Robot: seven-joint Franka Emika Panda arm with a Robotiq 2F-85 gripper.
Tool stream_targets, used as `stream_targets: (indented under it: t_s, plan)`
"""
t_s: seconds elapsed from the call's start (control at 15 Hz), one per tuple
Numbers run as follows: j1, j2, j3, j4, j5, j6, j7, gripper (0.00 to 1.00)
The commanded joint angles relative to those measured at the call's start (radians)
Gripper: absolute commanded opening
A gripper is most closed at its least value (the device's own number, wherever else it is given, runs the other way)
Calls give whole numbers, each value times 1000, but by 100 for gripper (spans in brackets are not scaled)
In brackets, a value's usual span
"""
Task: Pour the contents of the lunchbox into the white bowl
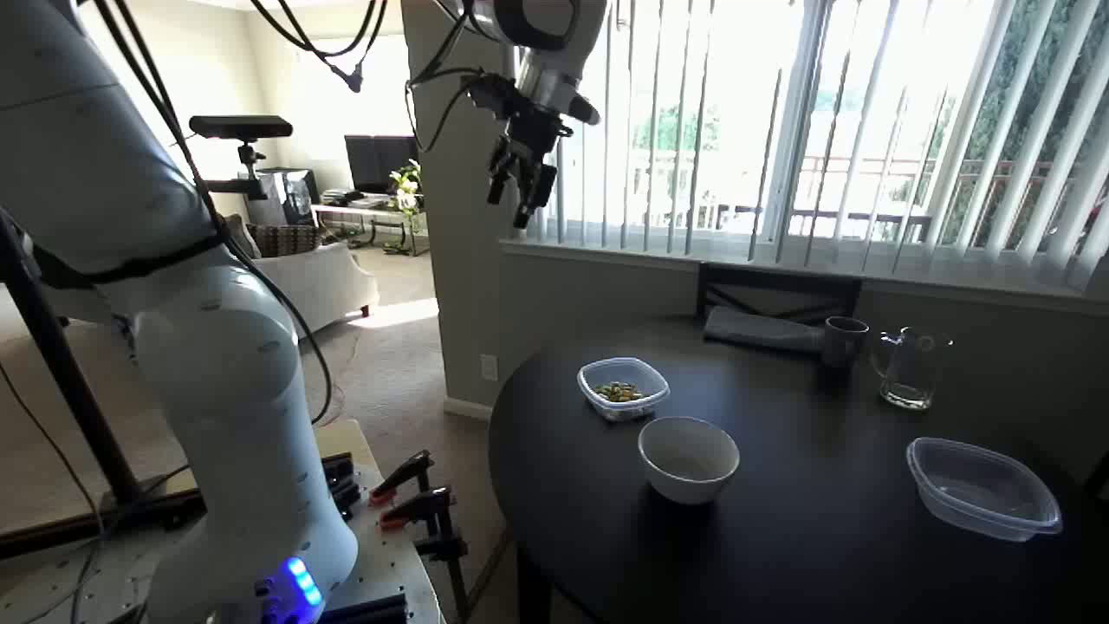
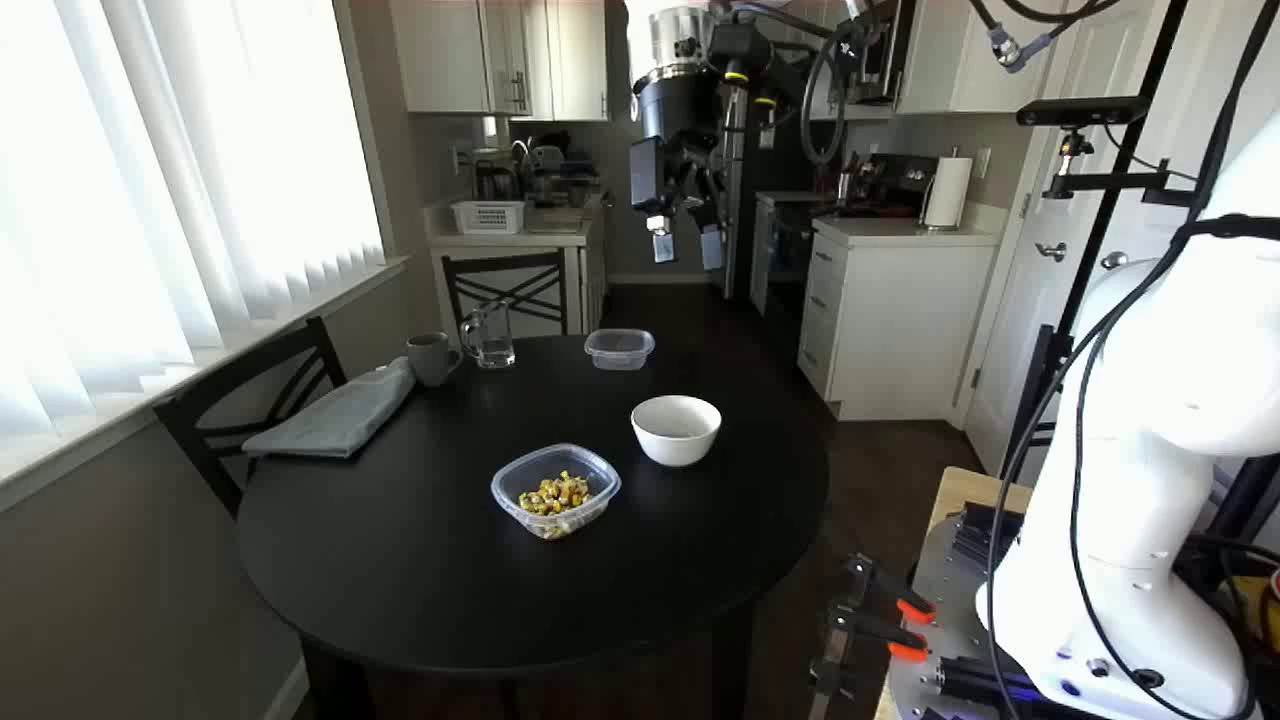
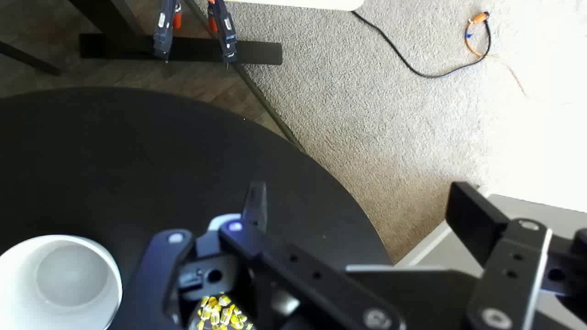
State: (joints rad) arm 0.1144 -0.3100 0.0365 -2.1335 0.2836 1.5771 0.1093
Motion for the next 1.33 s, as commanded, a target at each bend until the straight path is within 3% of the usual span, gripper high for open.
stream_targets:
  t_s: [0.0, 0.53, 0.8, 1.0, 1.27]
  plan:
    - [-19, 0, 16, 2, 4, -4, -4, 100]
    - [-19, 9, 19, 0, -1, 27, -6, 100]
    - [-48, 172, 22, 29, -77, 371, 1, 100]
    - [-66, 323, 19, 15, -202, 649, 87, 100]
    - [-58, 553, -27, 59, -339, 811, 273, 100]
